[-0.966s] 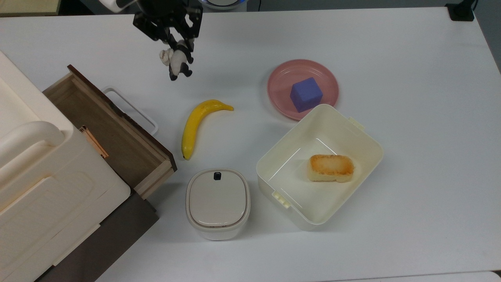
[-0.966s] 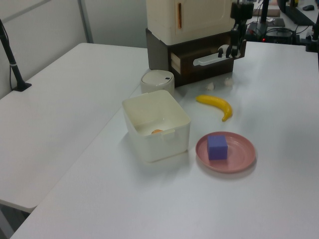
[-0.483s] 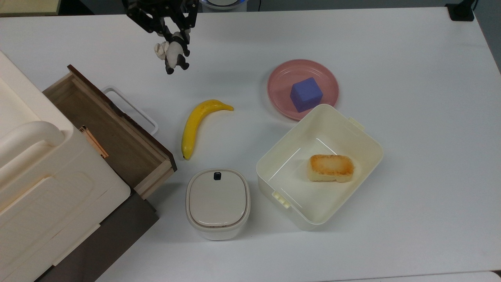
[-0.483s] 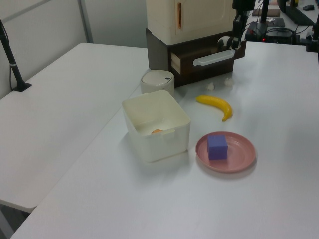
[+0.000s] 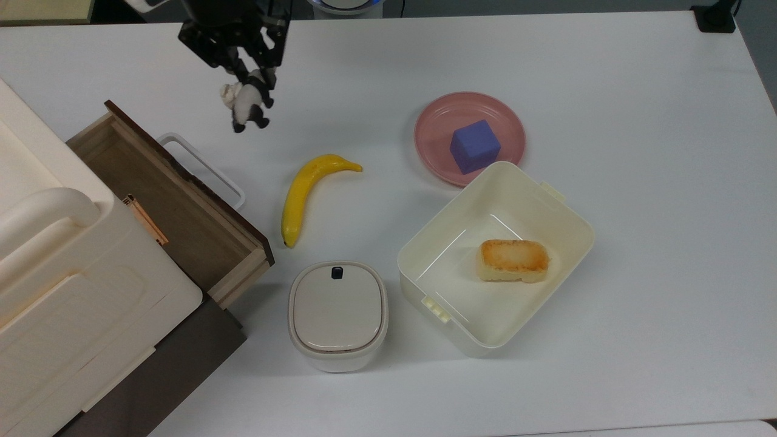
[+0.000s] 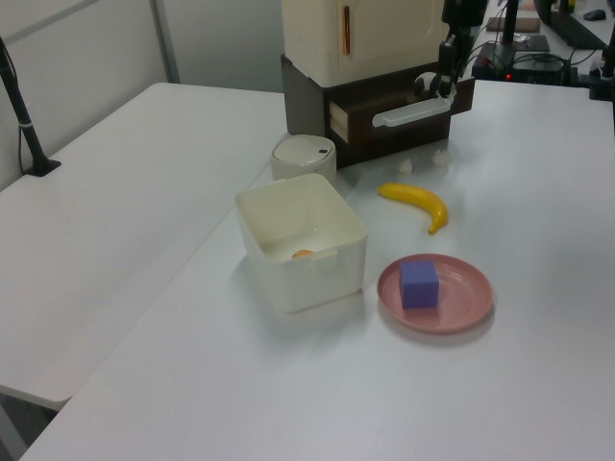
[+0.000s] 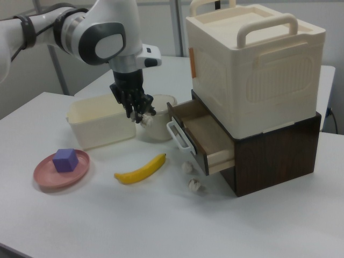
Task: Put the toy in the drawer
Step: 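Carry the held panda toy over the open wooden drawer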
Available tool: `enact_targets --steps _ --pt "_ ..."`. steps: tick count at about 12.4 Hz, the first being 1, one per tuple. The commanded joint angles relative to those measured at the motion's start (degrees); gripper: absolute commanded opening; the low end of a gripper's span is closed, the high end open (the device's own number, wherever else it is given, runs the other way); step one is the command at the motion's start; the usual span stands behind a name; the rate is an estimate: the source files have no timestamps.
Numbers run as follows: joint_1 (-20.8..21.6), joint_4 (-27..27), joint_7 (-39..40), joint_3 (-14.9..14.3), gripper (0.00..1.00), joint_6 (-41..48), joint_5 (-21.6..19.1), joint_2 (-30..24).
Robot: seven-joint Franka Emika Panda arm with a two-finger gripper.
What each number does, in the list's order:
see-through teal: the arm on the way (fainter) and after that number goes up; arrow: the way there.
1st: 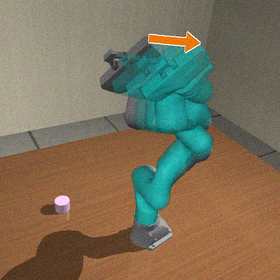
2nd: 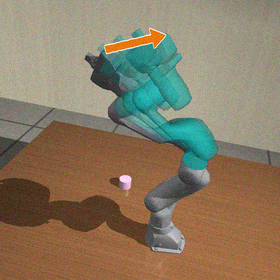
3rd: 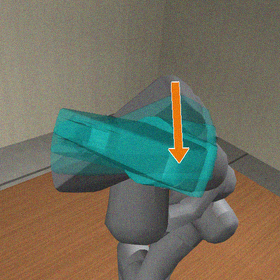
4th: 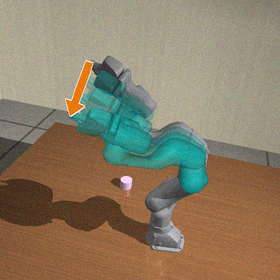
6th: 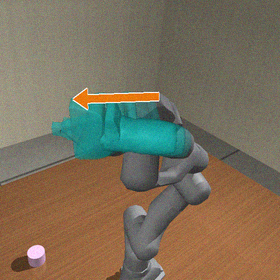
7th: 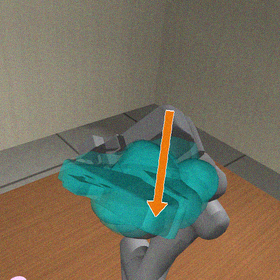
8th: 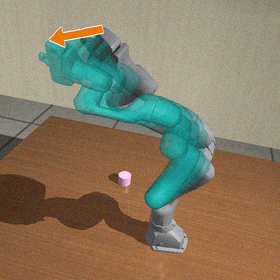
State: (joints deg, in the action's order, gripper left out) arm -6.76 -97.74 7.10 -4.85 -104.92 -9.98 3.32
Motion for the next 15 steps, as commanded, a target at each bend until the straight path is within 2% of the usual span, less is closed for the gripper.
enact_targets --steps 1,2,7,10,14,15 --pt "-1.23 0.88 -8.65 -0.25 0.0 -4.22 -0.48 0.9" --pt "-1.85 0.62 -14.43 -0.25 0.0 -7.2 -0.91 1.68" --pt "-2.38 0.35 -23.34 -0.34 0.0 -18.45 -0.92 8.79" --pt "-3.08 0.62 -25.82 -0.25 0.0 -23.83 -1.09 11.0" --pt "-4.05 0.97 -25.82 -0.25 0.0 -24.54 -2.4 11.71" --pt "-4.23 0.97 -25.65 -0.33 0.24 -25.5 -3.81 11.88"
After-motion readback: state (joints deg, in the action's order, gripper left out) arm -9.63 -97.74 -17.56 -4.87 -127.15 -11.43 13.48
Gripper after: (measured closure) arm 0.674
